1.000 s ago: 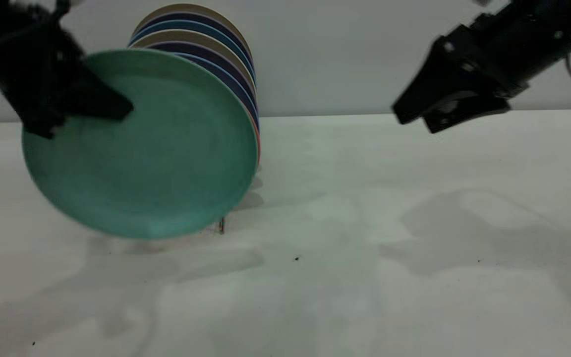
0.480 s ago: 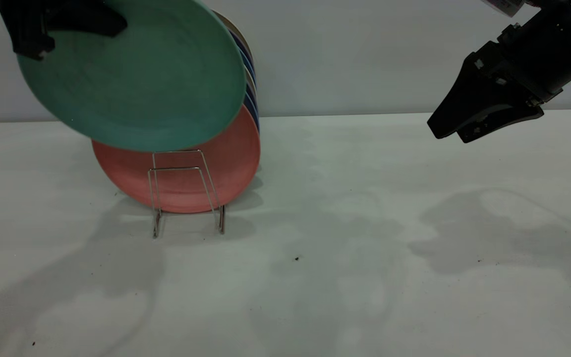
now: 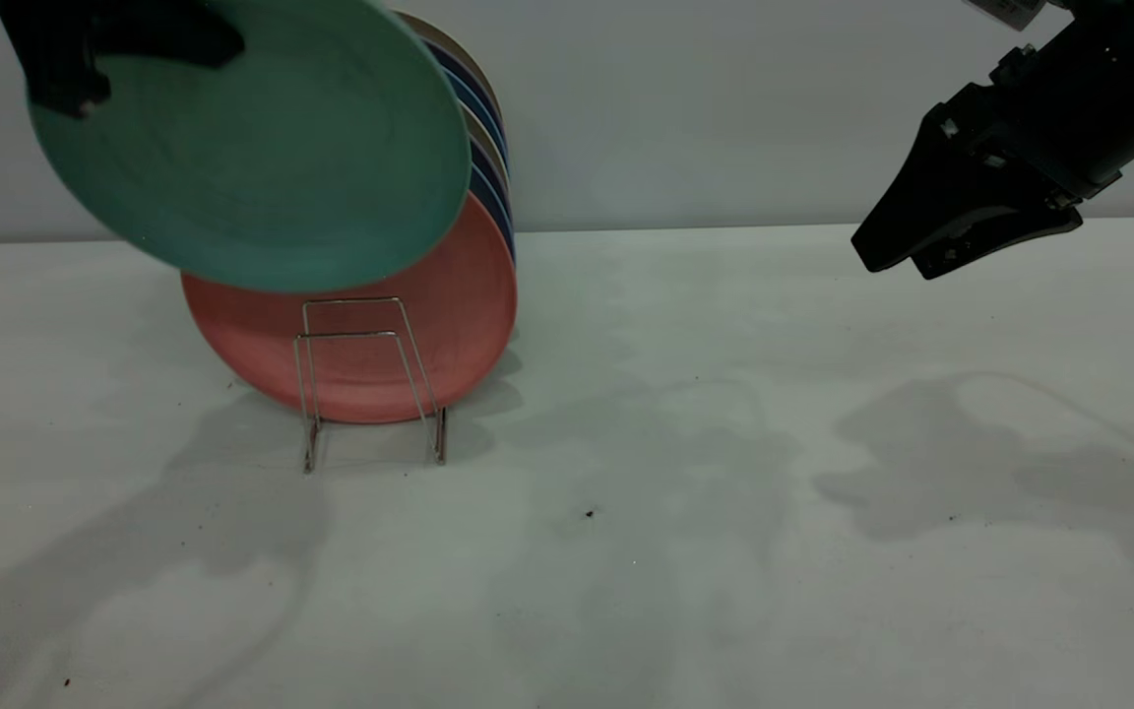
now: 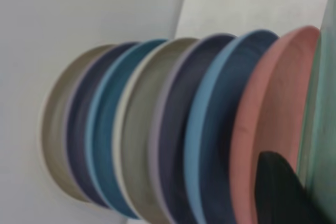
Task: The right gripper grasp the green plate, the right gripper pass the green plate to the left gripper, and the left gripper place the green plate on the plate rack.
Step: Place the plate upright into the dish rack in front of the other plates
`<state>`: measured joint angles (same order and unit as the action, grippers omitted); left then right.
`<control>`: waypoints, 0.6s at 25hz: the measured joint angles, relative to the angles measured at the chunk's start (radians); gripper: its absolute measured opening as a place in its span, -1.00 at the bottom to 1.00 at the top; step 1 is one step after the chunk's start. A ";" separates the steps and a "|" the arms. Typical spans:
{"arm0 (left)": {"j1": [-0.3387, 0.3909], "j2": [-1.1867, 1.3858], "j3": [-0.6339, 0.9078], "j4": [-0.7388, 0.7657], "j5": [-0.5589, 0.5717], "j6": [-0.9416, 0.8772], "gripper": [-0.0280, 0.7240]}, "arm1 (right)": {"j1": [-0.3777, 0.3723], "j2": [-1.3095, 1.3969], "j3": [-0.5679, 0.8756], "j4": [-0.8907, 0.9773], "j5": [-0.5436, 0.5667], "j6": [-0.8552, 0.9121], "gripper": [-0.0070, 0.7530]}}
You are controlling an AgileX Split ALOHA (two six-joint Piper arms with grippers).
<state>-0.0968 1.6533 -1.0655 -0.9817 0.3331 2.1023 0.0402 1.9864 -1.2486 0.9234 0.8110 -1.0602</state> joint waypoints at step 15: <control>0.000 0.147 -0.007 0.000 -0.015 0.000 -0.55 | 0.000 0.000 0.000 -0.002 -0.001 0.008 0.48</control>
<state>-0.0968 1.8001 -1.0726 -0.9817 0.3180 2.1023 0.0402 1.9864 -1.2486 0.9214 0.8098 -1.0518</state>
